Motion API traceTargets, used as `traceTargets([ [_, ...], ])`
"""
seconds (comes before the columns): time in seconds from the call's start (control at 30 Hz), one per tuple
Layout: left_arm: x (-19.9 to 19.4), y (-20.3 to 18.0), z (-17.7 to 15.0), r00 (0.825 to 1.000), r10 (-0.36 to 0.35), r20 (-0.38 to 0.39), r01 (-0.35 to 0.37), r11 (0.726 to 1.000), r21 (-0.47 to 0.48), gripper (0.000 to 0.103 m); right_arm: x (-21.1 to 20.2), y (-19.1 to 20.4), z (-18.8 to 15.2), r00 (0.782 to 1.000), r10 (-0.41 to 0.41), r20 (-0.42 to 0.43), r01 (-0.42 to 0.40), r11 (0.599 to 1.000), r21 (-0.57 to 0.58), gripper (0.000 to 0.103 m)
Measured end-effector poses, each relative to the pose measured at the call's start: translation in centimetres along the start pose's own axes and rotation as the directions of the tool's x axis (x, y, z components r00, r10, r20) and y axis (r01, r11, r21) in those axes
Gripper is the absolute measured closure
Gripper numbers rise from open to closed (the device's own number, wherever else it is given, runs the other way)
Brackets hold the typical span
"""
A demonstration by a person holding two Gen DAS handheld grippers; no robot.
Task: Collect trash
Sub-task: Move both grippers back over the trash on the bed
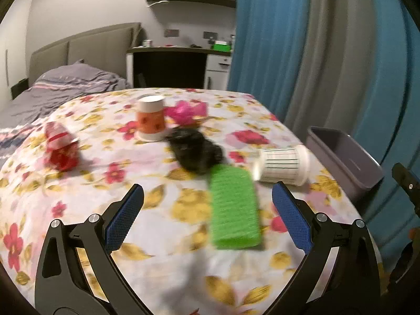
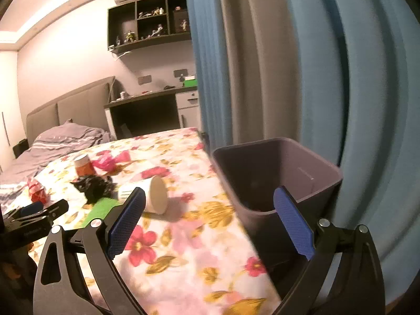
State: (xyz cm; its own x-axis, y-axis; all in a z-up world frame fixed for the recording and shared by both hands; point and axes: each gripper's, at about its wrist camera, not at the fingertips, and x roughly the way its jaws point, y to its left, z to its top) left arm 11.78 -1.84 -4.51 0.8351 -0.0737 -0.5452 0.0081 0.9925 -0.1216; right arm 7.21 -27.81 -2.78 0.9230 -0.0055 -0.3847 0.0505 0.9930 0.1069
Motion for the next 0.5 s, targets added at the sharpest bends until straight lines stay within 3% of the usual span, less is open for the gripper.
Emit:
traceTargets([
  [0.2,0.5,1.7,-0.5,0.999,-0.007,-0.04,0.006,1.0,-0.026,0.007,0.3,2.0,-0.4,0.999,0.04,-0.021,-0.04,0.999,-0.008,0.009],
  [0.43,3.3,-0.5,-0.8,0.99,-0.071,-0.121,0.071,0.997,-0.002,0.007,0.5,2.8,-0.5,0.998,0.054,-0.03,-0.054,0.998,-0.015,0.009],
  [0.5,4.5,-0.9,-0.9,0.984,-0.079,-0.162,0.08,0.997,-0.001,0.015,0.7,2.9,-0.4,0.998,0.058,-0.033,-0.059,0.998,-0.018,0.009],
])
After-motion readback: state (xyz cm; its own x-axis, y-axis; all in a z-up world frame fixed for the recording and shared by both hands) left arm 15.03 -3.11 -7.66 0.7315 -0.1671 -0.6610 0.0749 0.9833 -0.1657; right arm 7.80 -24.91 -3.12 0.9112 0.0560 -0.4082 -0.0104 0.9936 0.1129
